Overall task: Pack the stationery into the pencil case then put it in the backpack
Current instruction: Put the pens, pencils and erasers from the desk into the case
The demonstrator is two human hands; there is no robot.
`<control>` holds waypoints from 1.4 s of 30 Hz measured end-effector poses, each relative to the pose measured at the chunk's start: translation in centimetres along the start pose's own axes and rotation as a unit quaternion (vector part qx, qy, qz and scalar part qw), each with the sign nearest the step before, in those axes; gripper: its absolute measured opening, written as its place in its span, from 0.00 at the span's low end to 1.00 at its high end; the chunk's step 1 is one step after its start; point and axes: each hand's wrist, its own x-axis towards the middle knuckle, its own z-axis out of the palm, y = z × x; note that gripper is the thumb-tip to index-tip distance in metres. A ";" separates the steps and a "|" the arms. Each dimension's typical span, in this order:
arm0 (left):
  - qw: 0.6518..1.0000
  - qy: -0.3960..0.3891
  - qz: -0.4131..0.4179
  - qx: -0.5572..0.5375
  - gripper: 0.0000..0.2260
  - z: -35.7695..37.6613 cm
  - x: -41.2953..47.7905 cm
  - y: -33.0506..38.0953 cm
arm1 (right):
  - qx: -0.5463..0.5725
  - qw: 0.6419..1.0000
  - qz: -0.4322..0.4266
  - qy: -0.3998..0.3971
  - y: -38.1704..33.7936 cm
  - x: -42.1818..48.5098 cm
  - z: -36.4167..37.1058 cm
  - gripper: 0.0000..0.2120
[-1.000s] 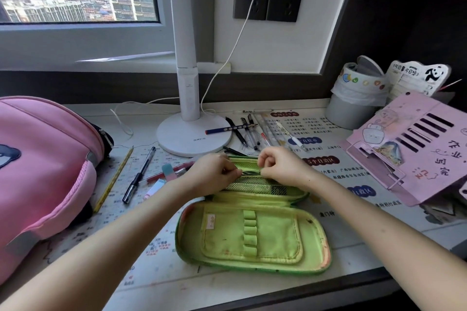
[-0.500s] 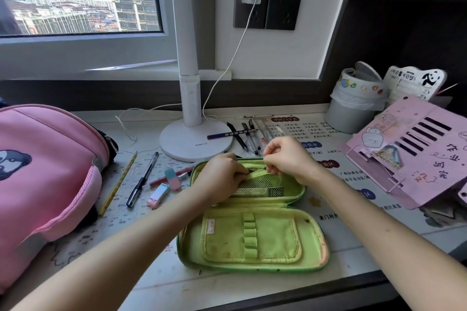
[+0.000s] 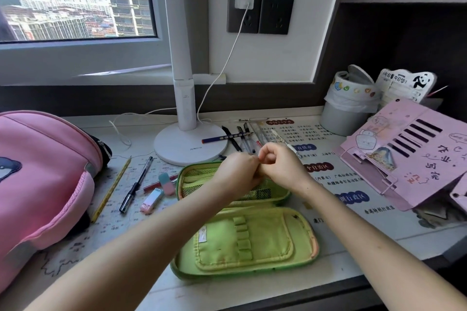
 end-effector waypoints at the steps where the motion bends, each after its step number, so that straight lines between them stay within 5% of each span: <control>1: 1.000 -0.011 0.001 0.009 0.08 0.1 0.1 0.2 | -0.022 0.999 -0.024 0.016 0.1 -0.4 0.1 0.09; 7: 0.999 -0.008 -0.023 -0.043 0.08 1.0 -0.5 0.0 | -0.151 0.975 -0.082 0.140 2.5 -1.8 0.5 0.06; 10: 0.993 0.045 -0.037 -0.098 0.10 0.4 -0.8 0.1 | -0.225 0.968 -0.010 0.113 4.6 -1.6 0.6 0.11; 17: 0.982 0.016 -0.111 -0.150 0.13 -0.5 -3.2 -3.4 | -0.222 0.970 0.005 0.103 5.8 -1.6 0.4 0.15; 24: 0.974 0.049 -0.194 -0.104 0.17 -2.1 -6.5 -9.6 | -0.214 0.973 0.076 0.046 4.9 0.4 -0.7 0.14; 27: 0.975 0.077 -0.177 -0.108 0.17 -2.2 -6.5 -10.2 | -0.214 0.963 0.119 0.112 4.9 4.0 -1.6 0.06; 32: 0.980 0.100 -0.133 -0.107 0.15 -2.4 -5.9 -9.4 | -0.306 0.930 0.201 0.041 4.7 8.2 -0.4 0.19; 37: 0.983 0.101 -0.079 -0.132 0.10 -2.8 -6.0 -8.4 | -0.459 0.877 0.140 -0.028 3.8 9.7 1.2 0.08; 42: 0.991 0.051 -0.001 -0.121 0.07 -3.5 -7.1 -7.4 | -0.536 0.841 0.057 -0.050 3.4 9.6 1.0 0.15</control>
